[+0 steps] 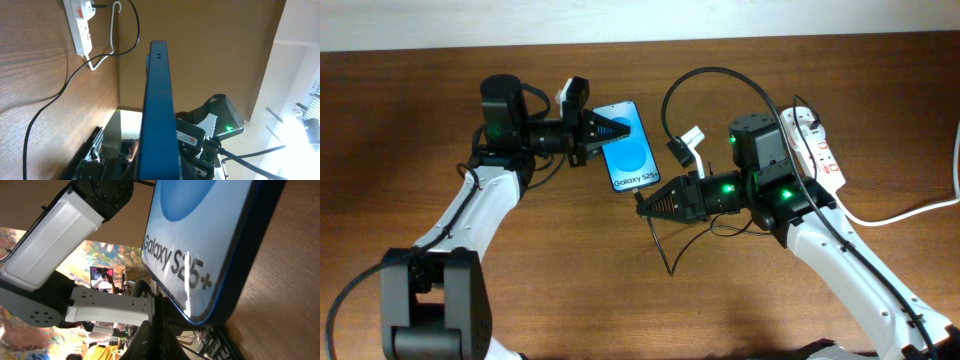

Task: Plug charger to phone and switch on socket
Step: 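Align the USB-C plug with the phone's bottom port held by left gripper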

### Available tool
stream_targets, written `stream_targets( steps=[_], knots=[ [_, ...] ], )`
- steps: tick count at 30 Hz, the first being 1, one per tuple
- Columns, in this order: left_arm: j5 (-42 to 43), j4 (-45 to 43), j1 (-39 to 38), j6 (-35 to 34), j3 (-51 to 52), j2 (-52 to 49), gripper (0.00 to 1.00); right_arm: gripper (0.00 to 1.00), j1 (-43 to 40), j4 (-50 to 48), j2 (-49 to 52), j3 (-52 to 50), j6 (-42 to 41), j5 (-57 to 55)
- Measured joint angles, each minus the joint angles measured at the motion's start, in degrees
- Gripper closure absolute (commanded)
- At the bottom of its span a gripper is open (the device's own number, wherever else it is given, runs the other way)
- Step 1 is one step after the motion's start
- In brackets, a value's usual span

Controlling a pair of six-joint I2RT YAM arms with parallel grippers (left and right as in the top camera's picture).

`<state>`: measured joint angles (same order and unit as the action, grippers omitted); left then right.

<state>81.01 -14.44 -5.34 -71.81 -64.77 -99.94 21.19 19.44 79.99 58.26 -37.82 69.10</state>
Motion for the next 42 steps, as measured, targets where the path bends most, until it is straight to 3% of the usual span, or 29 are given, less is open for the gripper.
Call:
stream_targets(
  steps=[42],
  knots=[
    [0.15,0.0,0.0,-0.02,0.0,0.0,1.0,0.96,-1.29,4.81,0.0,0.0,-2.64,2.19]
  ],
)
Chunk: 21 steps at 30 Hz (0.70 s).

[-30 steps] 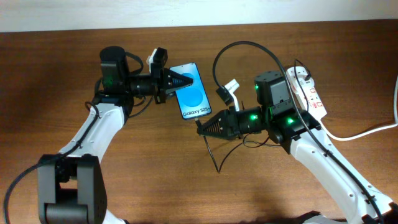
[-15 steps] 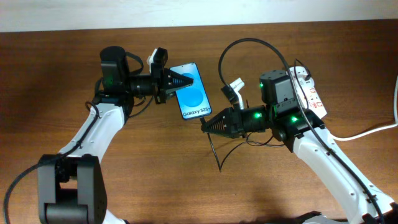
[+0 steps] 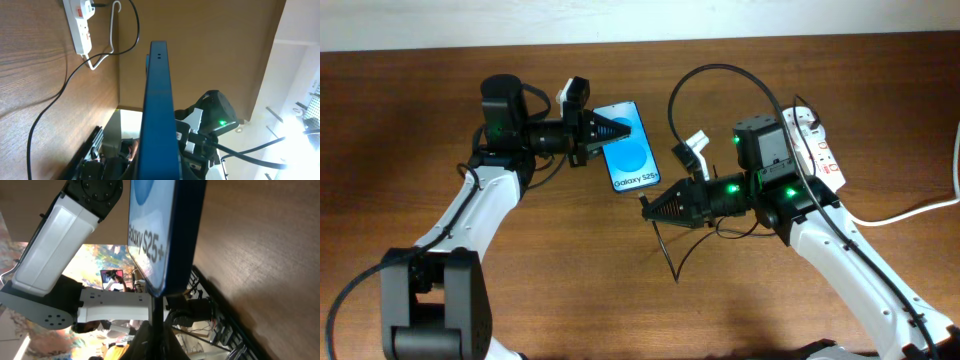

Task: Plug charger to phone and switch on socket
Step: 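Align the USB-C plug with the phone's bottom port held by left gripper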

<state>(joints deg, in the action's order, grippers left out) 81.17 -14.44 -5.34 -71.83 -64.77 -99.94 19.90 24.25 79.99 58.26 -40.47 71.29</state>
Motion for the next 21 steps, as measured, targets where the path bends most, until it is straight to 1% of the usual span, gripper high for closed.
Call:
stream_targets(
  steps=[12,21],
  knots=[
    [0.02,0.0,0.0,0.02,0.0,0.0,1.0,0.96,0.02,0.33,0.0,0.0,-0.02,0.61],
    [0.0,0.0,0.0,0.02,0.0,0.0,1.0,0.96,0.02,-1.79,0.0,0.0,-0.02,0.63]
  ],
)
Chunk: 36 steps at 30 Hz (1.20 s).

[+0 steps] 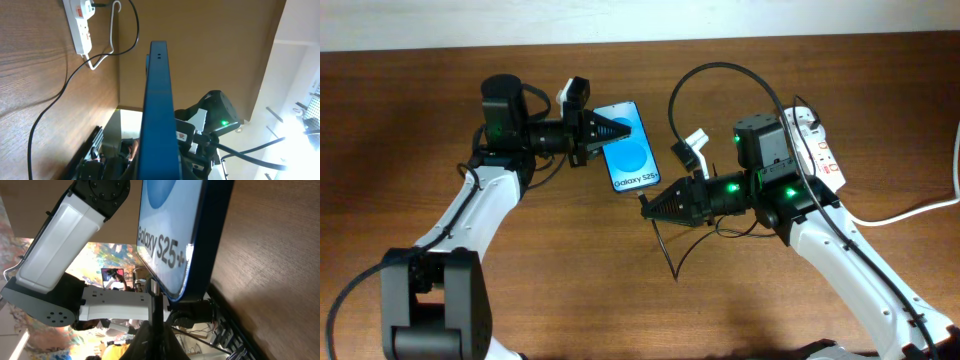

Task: Plug charger to phone and switch on socket
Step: 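Align the USB-C plug with the phone's bottom port held by left gripper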

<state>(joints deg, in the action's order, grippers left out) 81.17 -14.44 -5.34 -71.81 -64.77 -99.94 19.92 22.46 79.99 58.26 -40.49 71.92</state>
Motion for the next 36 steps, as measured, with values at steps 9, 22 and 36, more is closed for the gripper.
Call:
stream_targets(
  steps=[9,22,36],
  knots=[
    [0.02,0.0,0.0,0.0,0.0,0.0,1.0,0.96,0.0,-0.2,0.0,0.0,-0.02,-0.09],
    [0.0,0.0,0.0,0.0,0.0,0.0,1.0,0.96,0.0,-1.07,0.0,0.0,-0.94,-1.38],
    [-0.42,0.0,0.0,0.0,0.0,0.0,1.0,0.96,0.0,-1.16,0.0,0.0,-1.75,-2.16]
  ],
)
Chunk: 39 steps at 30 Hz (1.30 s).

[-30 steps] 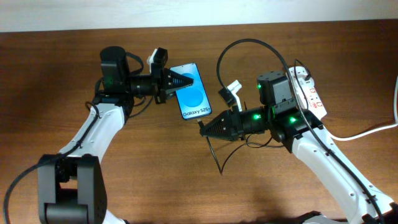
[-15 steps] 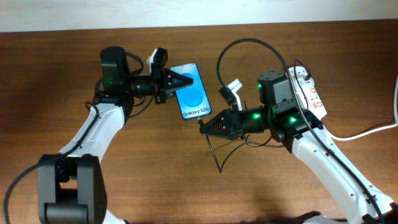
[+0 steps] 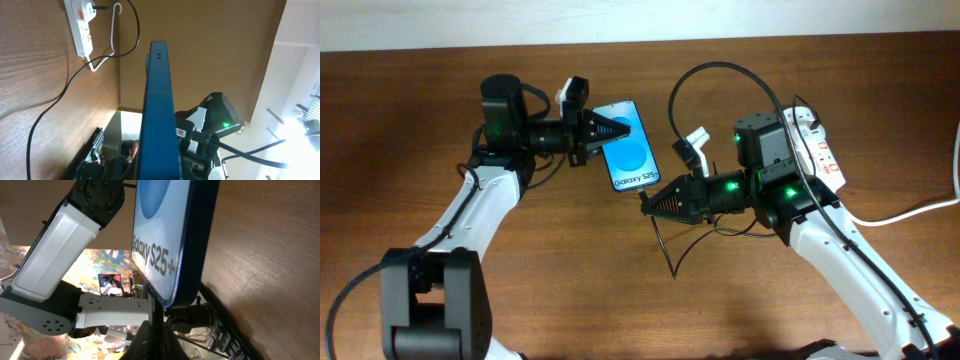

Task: Plug charger to phone and switch on socket
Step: 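Align the USB-C plug with the phone's bottom port held by left gripper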

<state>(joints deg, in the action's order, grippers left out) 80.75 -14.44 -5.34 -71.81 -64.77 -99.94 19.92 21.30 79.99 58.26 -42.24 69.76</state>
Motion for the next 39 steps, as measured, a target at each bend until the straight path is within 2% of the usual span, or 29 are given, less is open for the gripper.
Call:
stream_targets(
  steps=[39],
  knots=[
    [-0.15,0.0,0.0,0.17,0.0,0.0,1.0,0.96,0.0,-1.22,0.0,0.0,-0.61,0.15]
  ],
)
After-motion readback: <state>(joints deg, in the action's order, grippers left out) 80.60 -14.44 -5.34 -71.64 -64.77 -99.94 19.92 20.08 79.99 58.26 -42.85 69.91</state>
